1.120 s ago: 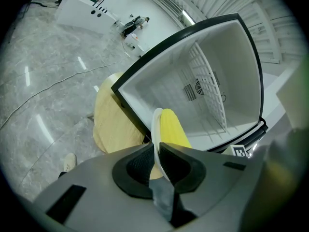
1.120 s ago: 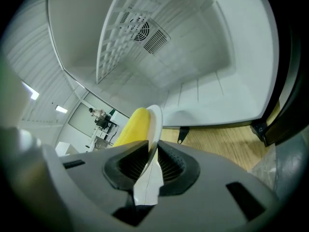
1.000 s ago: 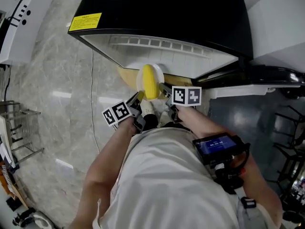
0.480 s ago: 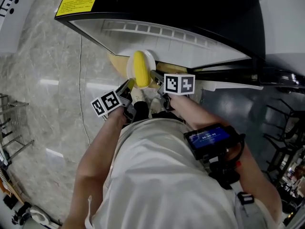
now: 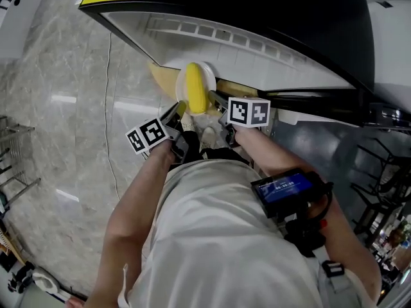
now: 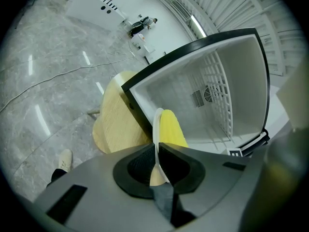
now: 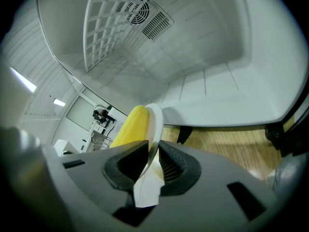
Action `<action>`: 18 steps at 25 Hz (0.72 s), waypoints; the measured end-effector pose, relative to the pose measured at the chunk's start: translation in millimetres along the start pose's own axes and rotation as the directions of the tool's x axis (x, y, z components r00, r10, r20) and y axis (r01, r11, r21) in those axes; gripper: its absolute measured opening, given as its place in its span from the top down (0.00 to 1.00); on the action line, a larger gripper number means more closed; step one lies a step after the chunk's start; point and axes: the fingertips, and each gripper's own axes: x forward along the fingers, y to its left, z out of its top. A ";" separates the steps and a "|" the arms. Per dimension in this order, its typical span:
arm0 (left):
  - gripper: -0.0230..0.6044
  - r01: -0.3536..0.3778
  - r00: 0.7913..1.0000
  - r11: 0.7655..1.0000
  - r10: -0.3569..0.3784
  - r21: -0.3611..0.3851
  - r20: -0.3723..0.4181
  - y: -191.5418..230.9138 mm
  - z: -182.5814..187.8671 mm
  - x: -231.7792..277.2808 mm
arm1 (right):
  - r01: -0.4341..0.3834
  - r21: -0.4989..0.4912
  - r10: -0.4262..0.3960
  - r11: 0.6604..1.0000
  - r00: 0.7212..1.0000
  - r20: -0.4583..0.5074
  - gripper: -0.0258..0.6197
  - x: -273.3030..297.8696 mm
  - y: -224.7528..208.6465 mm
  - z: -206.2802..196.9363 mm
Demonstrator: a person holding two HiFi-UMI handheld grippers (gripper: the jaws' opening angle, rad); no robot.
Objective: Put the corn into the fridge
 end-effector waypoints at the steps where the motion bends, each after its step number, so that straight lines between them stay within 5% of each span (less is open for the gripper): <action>1: 0.91 0.002 1.000 1.000 -0.002 -0.004 0.002 0.2 -1.2 1.2 | 0.002 0.001 -0.002 1.000 1.000 0.001 0.87 -0.7 -1.4 -0.1; 18: 0.92 0.038 0.998 0.998 -0.036 -0.049 0.042 -1.6 9.5 27.2 | 0.027 -0.004 -0.026 1.000 0.998 0.051 0.87 3.7 -17.2 25.3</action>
